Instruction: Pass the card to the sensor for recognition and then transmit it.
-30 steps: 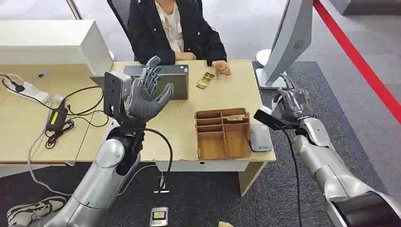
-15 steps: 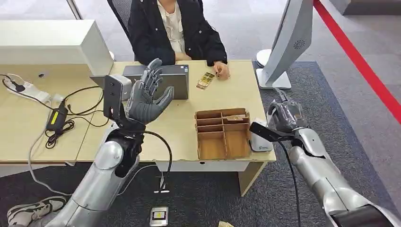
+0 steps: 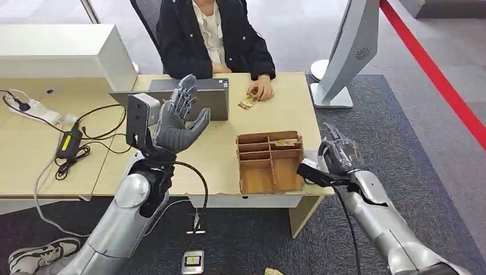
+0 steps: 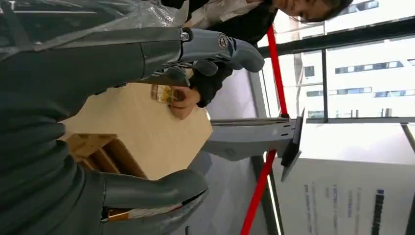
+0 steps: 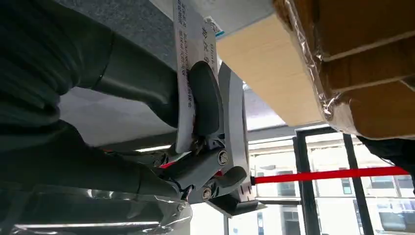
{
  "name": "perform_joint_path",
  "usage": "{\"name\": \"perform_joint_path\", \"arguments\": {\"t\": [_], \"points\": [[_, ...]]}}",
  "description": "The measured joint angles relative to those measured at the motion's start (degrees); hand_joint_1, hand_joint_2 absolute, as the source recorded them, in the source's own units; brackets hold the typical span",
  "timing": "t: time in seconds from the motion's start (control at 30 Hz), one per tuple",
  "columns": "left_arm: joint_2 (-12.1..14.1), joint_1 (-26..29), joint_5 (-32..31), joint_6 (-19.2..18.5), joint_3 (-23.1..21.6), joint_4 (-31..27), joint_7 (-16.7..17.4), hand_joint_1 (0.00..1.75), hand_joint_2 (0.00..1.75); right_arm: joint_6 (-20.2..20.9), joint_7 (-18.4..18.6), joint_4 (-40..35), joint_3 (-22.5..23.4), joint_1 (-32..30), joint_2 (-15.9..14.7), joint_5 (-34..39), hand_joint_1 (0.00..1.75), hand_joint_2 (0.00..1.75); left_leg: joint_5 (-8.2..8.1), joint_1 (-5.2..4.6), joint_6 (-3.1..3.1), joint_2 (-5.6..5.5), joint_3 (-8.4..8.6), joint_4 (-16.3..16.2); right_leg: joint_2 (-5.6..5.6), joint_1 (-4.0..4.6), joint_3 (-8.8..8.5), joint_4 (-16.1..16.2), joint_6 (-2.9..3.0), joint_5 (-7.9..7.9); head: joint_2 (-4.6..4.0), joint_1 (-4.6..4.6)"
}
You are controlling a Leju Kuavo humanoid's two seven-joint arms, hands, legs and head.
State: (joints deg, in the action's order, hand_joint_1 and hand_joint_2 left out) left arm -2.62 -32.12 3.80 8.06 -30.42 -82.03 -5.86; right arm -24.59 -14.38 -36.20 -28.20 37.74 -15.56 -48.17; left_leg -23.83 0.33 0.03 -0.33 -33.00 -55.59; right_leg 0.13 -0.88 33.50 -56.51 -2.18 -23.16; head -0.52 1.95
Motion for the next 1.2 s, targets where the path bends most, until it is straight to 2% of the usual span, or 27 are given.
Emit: {"name": "perform_joint_path", "arguments": {"t": [0.23,0.3,0.43,0.67,1.03,1.2], "points": [[0.1,0.1,0.9,0.2,-0.1,0.0,0.0,0.00,1.75,1.0,0.0,-1.3,0.0,-1.6,0.1,0.5,1.75,1.75,0.00,0.00,0.00,0.00,0.00,0.0,0.00,0.00,0.00,0.0,0.00,0.00,0.00,0.00],[0.4,0.1,2.9,1.6,-0.3,0.0,0.2,0.00,1.75,0.9,-0.1,-1.7,0.0,-2.3,0.0,0.7,1.75,1.75,0.00,0.00,0.00,0.00,0.00,0.0,0.00,0.00,0.00,0.0,0.00,0.00,0.00,0.00],[2.6,-0.8,8.3,6.2,-2.7,-0.8,0.9,0.00,1.75,0.8,-1.1,-1.9,0.0,-3.4,0.0,1.6,1.75,1.75,0.00,0.00,0.00,0.01,0.00,0.0,0.00,0.00,0.01,0.0,0.00,0.00,0.00,0.00],[6.3,-3.8,13.2,10.4,-7.6,-2.6,2.5,0.00,1.75,1.5,-0.8,-3.2,0.0,-4.8,-0.3,2.1,1.75,1.75,0.00,0.01,0.00,0.02,0.02,0.0,0.00,0.01,0.00,0.0,0.00,0.00,0.00,0.00],[10.4,-6.1,15.2,12.4,-13.0,-5.3,4.0,0.00,1.75,2.6,0.4,-6.4,-0.1,-7.2,-0.8,2.2,1.75,1.75,0.00,0.00,0.00,0.03,0.02,0.0,0.00,0.00,-0.01,0.0,0.00,0.00,0.00,0.00],[10.7,-6.3,15.5,12.6,-13.3,-5.5,4.1,0.00,1.75,2.8,0.6,-6.7,-0.1,-7.4,-0.8,2.3,1.75,1.75,0.00,0.00,0.00,0.03,0.02,0.0,0.00,0.00,-0.01,0.0,0.00,0.00,0.00,0.00]]}}
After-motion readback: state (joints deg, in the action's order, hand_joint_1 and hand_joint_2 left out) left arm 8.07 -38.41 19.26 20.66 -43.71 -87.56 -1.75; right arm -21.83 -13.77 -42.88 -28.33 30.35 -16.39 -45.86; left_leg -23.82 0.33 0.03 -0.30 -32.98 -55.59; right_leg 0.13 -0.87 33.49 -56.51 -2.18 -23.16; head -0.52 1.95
